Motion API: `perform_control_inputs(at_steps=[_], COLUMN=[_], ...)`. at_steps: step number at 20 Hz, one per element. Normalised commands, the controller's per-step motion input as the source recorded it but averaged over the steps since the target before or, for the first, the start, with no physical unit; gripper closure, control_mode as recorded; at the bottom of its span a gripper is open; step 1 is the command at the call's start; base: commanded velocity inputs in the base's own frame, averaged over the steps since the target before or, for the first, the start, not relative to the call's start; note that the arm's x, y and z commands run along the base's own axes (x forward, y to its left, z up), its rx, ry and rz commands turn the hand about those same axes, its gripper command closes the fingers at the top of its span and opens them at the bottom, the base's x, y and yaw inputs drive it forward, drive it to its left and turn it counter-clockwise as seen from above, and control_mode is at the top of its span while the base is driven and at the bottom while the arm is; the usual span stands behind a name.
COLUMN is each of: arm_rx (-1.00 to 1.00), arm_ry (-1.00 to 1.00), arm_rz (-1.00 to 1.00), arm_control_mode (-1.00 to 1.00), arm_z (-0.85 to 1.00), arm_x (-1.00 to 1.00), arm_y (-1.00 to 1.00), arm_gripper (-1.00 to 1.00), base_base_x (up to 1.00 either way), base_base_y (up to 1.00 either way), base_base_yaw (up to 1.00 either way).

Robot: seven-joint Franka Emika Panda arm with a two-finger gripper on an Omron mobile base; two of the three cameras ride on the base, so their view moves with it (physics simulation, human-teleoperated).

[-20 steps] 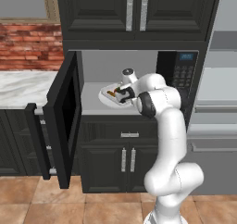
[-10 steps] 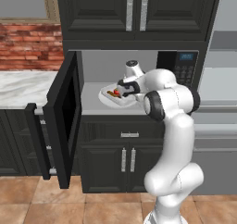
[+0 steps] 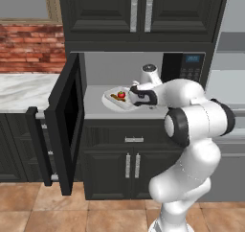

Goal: Place the tupperware containing the chicken drumstick and tomato meal in the microwave. Close the microwave door and press the start button to reheat the meal.

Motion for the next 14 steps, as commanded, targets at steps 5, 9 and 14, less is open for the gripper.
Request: perform_control_inputs(at_steps=[5,9,14], arm_rx=[-0.18,-0.27,-0.25], arm_ry=[0.00,0.00,-0.01], arm_rz=[0.42,0.46,0.44], arm_control_mode=[-1.00,-1.00,-1.00], arm_z=[0.67,0.63,0.37], arm_x=[-1.00,-1.00,-1.00], arm_y=[0.08,0.19,0.10], arm_gripper=[-1.00,-1.00,-1.00], base_base_x=[0.00,0.00,0.00], base_base_y=[0.00,0.00,0.00], base_base_yaw=[0.00,0.00,0.00])
